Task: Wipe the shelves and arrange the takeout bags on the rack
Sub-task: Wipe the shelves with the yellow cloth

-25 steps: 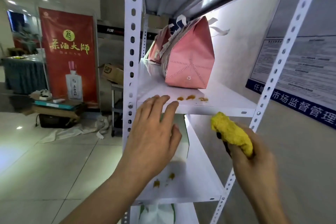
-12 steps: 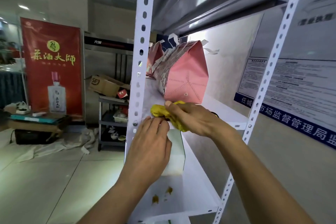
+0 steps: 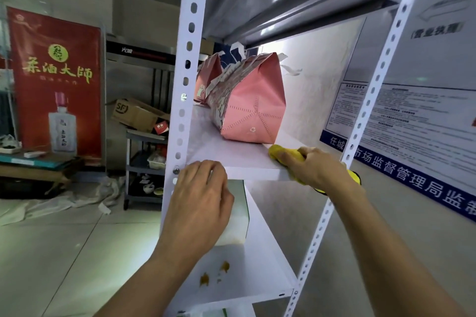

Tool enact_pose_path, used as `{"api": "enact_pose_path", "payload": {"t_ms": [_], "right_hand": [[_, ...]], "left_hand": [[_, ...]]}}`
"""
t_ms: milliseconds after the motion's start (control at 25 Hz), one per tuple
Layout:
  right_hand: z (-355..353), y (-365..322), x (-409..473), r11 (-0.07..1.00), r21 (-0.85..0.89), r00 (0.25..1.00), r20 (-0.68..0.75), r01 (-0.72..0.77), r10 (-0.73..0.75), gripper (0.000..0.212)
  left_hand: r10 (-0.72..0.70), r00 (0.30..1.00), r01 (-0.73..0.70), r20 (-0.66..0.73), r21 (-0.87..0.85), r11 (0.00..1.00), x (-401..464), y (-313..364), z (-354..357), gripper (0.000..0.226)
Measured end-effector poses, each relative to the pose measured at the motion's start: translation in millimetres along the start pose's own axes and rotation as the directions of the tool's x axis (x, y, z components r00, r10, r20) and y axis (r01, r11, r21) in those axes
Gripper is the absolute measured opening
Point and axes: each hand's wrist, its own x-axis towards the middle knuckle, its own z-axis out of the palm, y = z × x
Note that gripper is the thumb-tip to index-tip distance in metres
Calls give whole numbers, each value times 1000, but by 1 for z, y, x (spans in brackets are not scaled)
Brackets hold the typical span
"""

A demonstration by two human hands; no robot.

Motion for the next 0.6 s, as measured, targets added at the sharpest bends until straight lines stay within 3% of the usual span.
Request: {"api": "enact_pose_path", "payload": {"t_ms": [240, 440, 520, 600], "right_hand": [[27, -43, -32, 956, 2, 954, -57, 295, -294, 65], [17, -84, -15, 940, 166, 946, 80, 298, -314, 63], [25, -75, -21, 921, 186, 934, 38, 342, -355, 70], [37, -67, -29, 912, 146, 923, -13, 383, -385, 63]], "left_hand": [[37, 998, -38, -46, -34, 999, -3, -5, 6, 16], [62, 996, -66, -59, -64, 996, -5, -10, 8, 13], [75, 993, -82, -87, -75, 994, -5, -14, 8, 14], [76, 991, -85, -110, -72, 994, -5, -15, 10, 18]]}}
